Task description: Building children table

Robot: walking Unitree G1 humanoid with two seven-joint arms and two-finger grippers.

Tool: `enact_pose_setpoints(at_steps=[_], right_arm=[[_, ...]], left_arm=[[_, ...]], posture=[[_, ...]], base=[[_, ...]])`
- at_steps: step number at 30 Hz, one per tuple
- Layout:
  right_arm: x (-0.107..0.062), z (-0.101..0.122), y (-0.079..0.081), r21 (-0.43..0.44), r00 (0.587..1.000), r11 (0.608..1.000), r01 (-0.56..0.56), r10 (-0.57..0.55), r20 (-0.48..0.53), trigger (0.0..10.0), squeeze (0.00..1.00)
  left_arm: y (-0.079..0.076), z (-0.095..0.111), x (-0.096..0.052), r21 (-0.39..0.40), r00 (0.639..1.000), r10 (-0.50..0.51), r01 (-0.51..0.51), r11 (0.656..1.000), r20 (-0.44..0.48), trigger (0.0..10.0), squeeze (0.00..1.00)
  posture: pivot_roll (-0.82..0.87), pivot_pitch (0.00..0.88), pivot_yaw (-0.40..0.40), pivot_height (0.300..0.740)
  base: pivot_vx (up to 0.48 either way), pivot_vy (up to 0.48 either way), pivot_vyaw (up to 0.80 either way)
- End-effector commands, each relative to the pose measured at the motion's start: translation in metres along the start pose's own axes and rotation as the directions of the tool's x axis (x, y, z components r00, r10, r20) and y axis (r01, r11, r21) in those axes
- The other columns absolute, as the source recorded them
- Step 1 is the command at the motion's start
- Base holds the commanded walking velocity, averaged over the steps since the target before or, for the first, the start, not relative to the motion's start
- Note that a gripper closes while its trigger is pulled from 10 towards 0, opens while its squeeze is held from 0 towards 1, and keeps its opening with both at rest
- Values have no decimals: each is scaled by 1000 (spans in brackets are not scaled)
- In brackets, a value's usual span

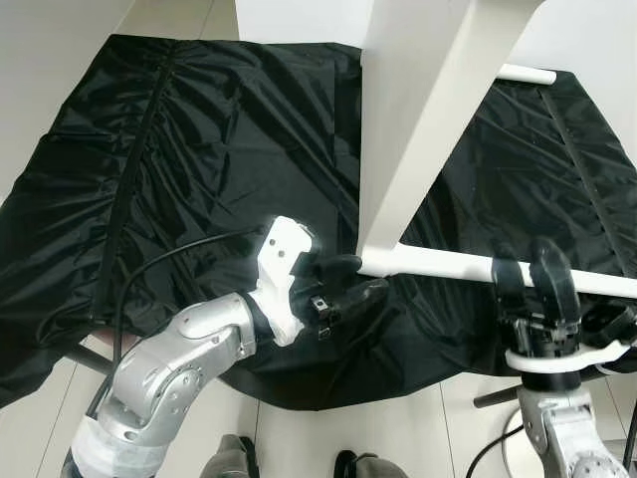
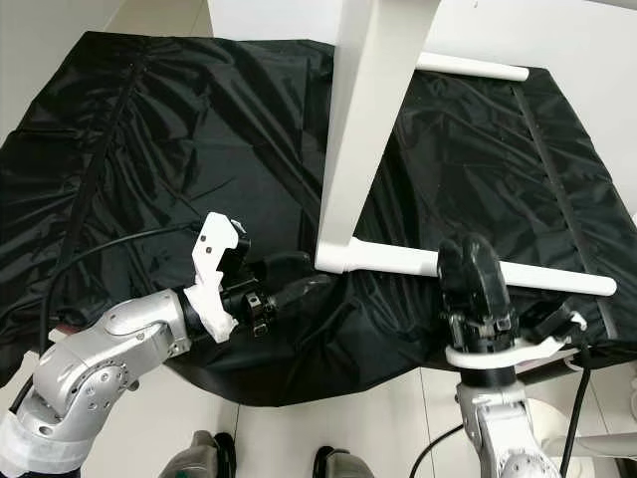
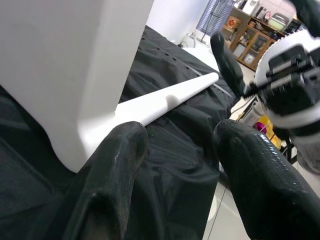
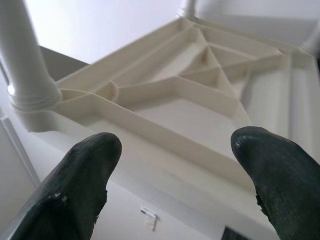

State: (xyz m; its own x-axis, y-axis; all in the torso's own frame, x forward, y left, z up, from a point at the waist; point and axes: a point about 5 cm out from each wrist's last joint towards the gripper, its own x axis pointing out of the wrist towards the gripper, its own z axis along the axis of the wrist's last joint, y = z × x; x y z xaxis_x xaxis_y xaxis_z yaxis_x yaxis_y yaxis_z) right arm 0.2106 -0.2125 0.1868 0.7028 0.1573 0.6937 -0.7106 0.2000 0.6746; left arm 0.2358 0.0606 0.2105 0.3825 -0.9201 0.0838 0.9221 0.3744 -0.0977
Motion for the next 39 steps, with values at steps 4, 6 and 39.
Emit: enact_pose_setpoints(at_steps=[4,6,39], right_arm=[[4,3,-3,-74,999,996,43,-41,22,10000,0],[18,10,-8,-206,992,971,122,-113,54,10000,0],[47,-28,-56,-922,803,355,151,-588,-95,10000,0]], left_arm=[[-1,-2,2,8,1000,-19,19,1000,-9,10000,0],[4,-1,2,26,1000,0,0,1000,-12,10000,0],[42,-9,3,131,961,271,-263,956,-50,10000,0]], posture=[[-34,181,-13,740],[-32,170,-7,740],[-41,103,4,740]], base=[[0,0,0],[0,0,0],[0,0,0]])
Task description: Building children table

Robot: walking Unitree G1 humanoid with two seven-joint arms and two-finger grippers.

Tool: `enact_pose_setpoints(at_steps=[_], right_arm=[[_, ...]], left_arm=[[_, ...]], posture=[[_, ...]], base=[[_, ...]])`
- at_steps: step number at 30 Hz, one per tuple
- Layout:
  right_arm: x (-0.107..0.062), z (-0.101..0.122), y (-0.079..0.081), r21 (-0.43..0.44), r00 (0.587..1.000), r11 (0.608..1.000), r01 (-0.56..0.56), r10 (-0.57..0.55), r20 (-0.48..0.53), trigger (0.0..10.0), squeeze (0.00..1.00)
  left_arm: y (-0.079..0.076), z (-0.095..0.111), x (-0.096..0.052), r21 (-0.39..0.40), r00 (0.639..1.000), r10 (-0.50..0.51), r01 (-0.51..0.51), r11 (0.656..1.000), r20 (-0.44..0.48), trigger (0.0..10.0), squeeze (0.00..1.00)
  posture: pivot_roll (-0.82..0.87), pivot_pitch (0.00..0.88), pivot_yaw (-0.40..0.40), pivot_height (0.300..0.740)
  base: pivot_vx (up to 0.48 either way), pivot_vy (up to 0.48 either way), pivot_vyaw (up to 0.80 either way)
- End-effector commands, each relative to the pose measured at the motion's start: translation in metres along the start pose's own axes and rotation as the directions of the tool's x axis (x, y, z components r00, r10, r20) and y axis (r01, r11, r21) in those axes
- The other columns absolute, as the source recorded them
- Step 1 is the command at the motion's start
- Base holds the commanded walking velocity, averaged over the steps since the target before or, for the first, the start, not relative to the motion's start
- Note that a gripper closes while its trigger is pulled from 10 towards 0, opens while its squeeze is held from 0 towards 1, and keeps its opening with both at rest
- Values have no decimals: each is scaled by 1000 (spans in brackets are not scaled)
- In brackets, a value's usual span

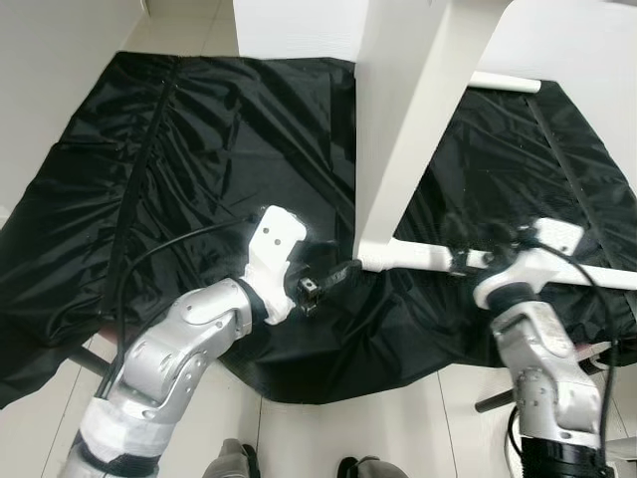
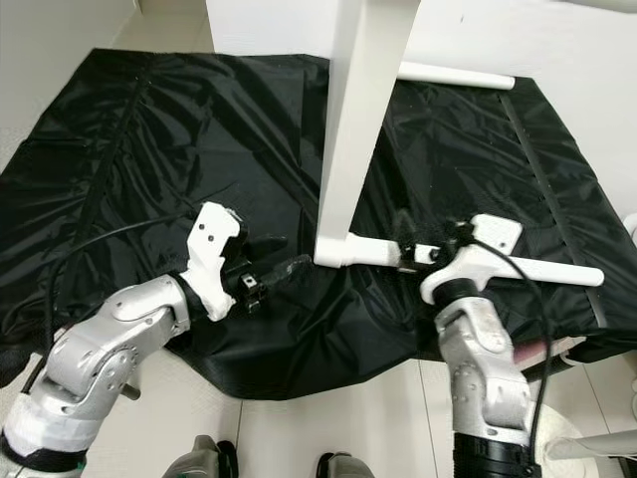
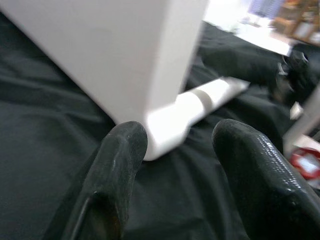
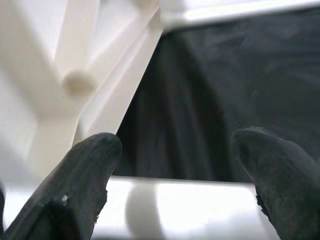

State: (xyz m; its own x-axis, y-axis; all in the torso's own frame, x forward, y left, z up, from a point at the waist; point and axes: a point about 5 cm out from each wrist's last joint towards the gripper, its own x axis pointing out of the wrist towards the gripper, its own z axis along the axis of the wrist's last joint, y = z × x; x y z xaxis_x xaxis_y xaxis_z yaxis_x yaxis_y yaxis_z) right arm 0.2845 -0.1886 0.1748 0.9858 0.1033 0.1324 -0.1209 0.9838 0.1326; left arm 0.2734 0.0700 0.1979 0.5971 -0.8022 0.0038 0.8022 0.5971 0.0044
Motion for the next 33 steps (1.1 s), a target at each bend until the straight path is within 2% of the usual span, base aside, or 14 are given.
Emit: enact_pose_setpoints(at_steps=[1,8,14,16,18,20,24,26,29,31,33], right_arm=[[6,-6,1,-26,1000,1000,-7,7,-12,10000,0],[17,-12,7,-63,1000,998,-8,7,-20,10000,0],[26,-11,13,-101,1000,995,-2,3,7,10000,0],[29,-14,17,-113,1000,994,1,1,16,10000,0],[32,-16,23,-112,1000,994,2,0,18,10000,0],[33,-16,24,-112,1000,994,2,0,18,10000,0],[35,-16,27,-94,1000,995,20,-18,26,10000,0],[36,-18,28,-78,998,996,54,-51,39,10000,0],[36,-19,29,-69,997,995,73,-70,42,10000,0],[36,-21,31,-61,992,991,119,-116,52,10000,0],[36,-22,31,-55,990,990,132,-129,56,10000,0]], left_arm=[[7,0,2,3,998,61,-61,998,7,10000,0],[12,1,6,17,992,121,-121,993,22,10000,0],[23,0,11,40,974,227,-228,973,28,10000,0],[30,-4,16,20,956,293,-293,956,7,10000,0],[34,-7,22,-32,937,350,-351,936,-12,10000,0],[35,-8,24,-45,932,361,-362,931,-15,10000,0],[36,-9,27,-51,922,388,-388,920,-13,10000,0],[42,-12,30,-42,896,443,-444,895,-28,10000,0],[47,-12,30,-55,882,471,-472,880,-27,10000,0],[55,-10,29,-51,853,522,-522,851,-21,10000,0],[57,-10,29,-49,846,533,-533,845,-16,10000,0]], posture=[[-41,102,12,740],[-38,101,21,740],[-38,101,17,740],[-38,101,17,740],[-40,101,3,740],[-40,101,3,740],[-50,104,-18,740],[-53,106,-20,740],[-59,107,-20,740],[-55,107,-23,740],[-55,107,-23,740]], base=[[0,0,0],[0,0,0],[0,0,0],[0,0,0],[0,0,0],[0,0,0],[0,0,0],[0,0,0],[0,0,0],[0,0,0],[0,0,0]])
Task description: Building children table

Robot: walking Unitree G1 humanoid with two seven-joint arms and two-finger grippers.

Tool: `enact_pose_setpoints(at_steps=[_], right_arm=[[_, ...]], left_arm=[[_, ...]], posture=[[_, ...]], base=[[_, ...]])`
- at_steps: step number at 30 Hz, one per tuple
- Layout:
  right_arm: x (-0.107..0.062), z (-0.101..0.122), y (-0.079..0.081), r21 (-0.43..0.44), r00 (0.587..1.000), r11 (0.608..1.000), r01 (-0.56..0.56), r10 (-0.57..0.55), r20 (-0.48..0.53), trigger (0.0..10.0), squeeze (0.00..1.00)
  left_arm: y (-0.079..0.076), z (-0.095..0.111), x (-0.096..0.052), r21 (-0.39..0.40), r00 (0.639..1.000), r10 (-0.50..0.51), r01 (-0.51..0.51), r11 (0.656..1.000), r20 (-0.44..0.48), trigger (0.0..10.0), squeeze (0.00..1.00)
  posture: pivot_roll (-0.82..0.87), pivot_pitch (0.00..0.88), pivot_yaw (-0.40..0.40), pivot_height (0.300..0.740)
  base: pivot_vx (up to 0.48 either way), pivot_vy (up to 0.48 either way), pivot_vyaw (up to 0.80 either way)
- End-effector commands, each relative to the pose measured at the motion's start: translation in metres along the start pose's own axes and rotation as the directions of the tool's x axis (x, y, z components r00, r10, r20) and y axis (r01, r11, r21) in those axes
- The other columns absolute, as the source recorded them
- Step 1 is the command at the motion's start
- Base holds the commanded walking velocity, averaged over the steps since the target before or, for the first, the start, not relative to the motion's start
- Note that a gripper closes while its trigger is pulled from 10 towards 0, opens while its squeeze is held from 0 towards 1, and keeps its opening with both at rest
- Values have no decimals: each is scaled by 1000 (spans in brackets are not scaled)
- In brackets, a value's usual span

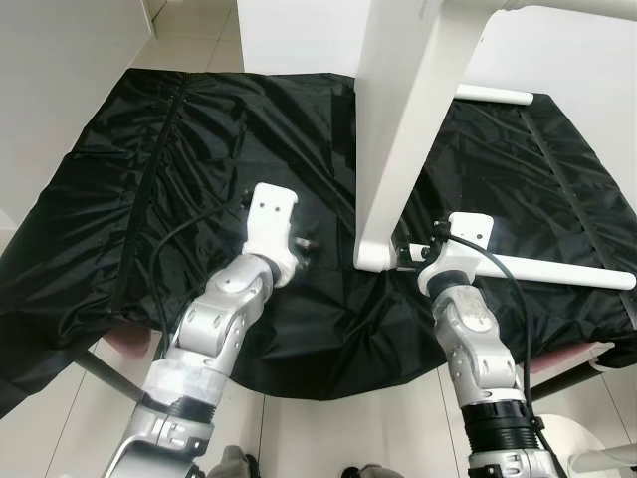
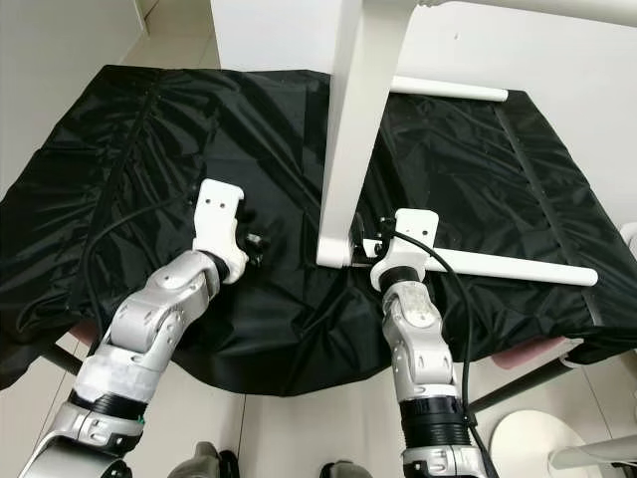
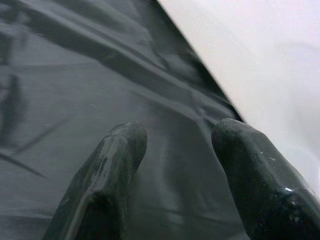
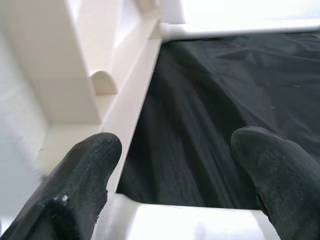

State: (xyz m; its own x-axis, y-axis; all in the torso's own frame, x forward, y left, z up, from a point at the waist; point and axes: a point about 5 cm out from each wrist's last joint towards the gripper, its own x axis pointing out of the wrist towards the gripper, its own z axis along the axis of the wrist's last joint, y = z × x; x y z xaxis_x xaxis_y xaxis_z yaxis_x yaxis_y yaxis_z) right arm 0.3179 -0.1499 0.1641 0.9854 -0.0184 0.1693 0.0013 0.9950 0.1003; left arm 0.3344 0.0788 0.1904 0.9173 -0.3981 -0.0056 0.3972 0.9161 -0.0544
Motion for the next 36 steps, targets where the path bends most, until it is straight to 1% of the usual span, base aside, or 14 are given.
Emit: enact_pose_setpoints(at_steps=[1,2,4,6,11,13,14,22,27,30,32,36], right_arm=[[0,-3,0,4,999,999,39,-39,-1,10000,0],[0,-3,0,4,999,999,39,-39,-1,10000,0],[-1,-8,2,24,996,996,88,-88,-18,10000,0],[-2,-11,4,27,994,994,105,-104,-29,10000,0],[-3,-14,9,33,994,994,102,-101,-39,10000,0],[-3,-15,10,34,994,995,99,-97,-42,10000,0],[-3,-17,13,35,995,995,88,-86,-46,10000,0],[-3,-19,15,30,996,997,76,-74,-48,10000,0],[-3,-21,16,31,996,997,67,-65,-53,10000,0],[-3,-22,21,39,997,998,50,-47,-60,10000,0],[-2,-24,27,57,997,998,28,-24,-67,10000,0],[-2,-25,29,63,997,998,21,-16,-70,10000,0]], left_arm=[[4,1,2,16,999,51,-51,999,12,10000,0],[4,1,2,16,999,51,-51,999,12,10000,0],[6,4,2,67,997,62,-64,996,41,10000,0],[7,4,3,132,996,72,-77,988,48,10000,0],[9,5,4,97,996,77,-82,992,55,10000,0],[8,6,5,113,995,75,-83,990,69,10000,0],[5,8,8,141,995,58,-69,988,81,10000,0],[2,7,8,160,995,19,-34,987,94,10000,0],[3,7,7,178,994,5,-24,984,105,10000,0],[5,8,5,186,994,-1,-20,982,112,10000,0],[8,8,3,193,993,1,-23,981,117,10000,0],[10,8,2,195,993,2,-25,980,119,10000,0]], posture=[[-53,106,-23,740],[-53,106,-23,740],[-49,105,-23,740],[-47,102,-22,740],[-45,97,-20,740],[-44,94,-19,740],[-40,89,-18,740],[-42,82,-16,740],[-29,78,-23,740],[-23,78,-23,740],[-14,76,-23,740],[-14,76,-23,740]], base=[[0,0,0],[0,0,0],[0,0,0],[0,0,0],[0,0,0],[0,0,0],[0,0,0],[0,0,0],[0,0,0],[0,0,0],[0,0,0],[0,0,0]])
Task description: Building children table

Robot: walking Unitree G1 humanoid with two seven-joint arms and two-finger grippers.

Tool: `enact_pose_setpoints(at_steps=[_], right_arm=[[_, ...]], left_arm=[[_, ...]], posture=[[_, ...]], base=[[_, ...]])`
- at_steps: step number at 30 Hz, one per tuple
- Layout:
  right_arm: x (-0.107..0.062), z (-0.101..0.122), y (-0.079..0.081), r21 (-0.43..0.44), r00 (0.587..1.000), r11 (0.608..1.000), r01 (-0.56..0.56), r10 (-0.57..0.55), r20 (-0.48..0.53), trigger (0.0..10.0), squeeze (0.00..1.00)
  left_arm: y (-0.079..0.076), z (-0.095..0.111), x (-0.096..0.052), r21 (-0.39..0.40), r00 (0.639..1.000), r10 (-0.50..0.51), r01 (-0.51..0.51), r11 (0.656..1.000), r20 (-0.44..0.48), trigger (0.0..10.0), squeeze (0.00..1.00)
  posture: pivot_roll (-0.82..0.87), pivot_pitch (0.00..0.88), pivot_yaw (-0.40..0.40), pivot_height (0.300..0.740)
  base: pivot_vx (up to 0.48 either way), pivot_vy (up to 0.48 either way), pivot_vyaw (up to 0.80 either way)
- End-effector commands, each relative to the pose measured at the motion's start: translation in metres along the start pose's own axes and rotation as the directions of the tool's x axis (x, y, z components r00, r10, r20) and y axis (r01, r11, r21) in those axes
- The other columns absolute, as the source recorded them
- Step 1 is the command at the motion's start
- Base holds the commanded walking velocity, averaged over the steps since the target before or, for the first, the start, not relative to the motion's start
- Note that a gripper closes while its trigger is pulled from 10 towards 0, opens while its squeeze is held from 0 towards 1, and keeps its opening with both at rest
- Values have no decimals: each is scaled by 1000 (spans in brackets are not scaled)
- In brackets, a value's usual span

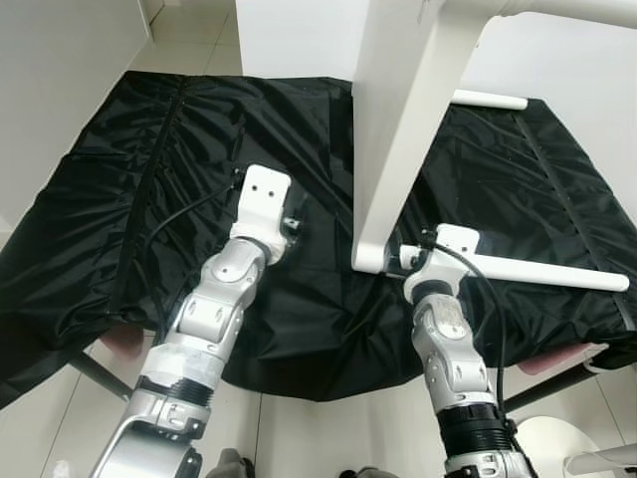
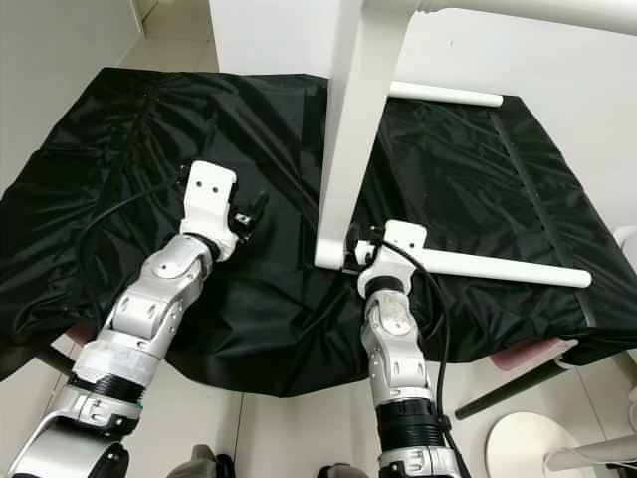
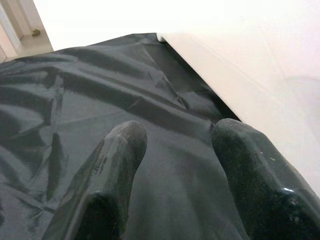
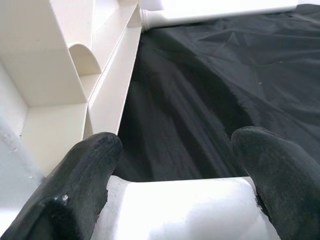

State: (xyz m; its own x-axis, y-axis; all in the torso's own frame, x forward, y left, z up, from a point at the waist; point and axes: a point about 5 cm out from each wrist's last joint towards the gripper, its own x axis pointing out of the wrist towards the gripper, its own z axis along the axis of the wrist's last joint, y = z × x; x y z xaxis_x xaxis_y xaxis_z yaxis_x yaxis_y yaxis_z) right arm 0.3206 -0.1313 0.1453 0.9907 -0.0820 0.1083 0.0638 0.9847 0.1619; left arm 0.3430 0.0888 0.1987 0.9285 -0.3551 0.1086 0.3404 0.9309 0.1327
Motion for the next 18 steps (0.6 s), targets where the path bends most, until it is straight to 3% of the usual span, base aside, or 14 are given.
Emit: enact_pose_setpoints(at_steps=[1,7,9,18], right_arm=[[-1,-6,17,12,997,997,-73,73,-22,10000,0],[1,-6,25,0,993,993,-118,118,-22,10000,0],[4,-5,38,-10,980,980,-197,197,-23,10000,0],[9,-7,62,-4,955,955,-296,296,-36,10000,0]], left_arm=[[-1,0,-3,8,999,-32,32,999,10,10000,0],[2,0,-5,11,999,-34,34,999,15,10000,0],[3,0,-8,13,999,-50,49,999,18,10000,0],[14,3,-13,36,998,-53,52,998,28,10000,0]], posture=[[-9,77,-24,740],[-1,81,-24,740],[1,89,-27,740],[23,102,-37,740]], base=[[0,0,0],[0,0,0],[0,0,0],[0,0,0]])
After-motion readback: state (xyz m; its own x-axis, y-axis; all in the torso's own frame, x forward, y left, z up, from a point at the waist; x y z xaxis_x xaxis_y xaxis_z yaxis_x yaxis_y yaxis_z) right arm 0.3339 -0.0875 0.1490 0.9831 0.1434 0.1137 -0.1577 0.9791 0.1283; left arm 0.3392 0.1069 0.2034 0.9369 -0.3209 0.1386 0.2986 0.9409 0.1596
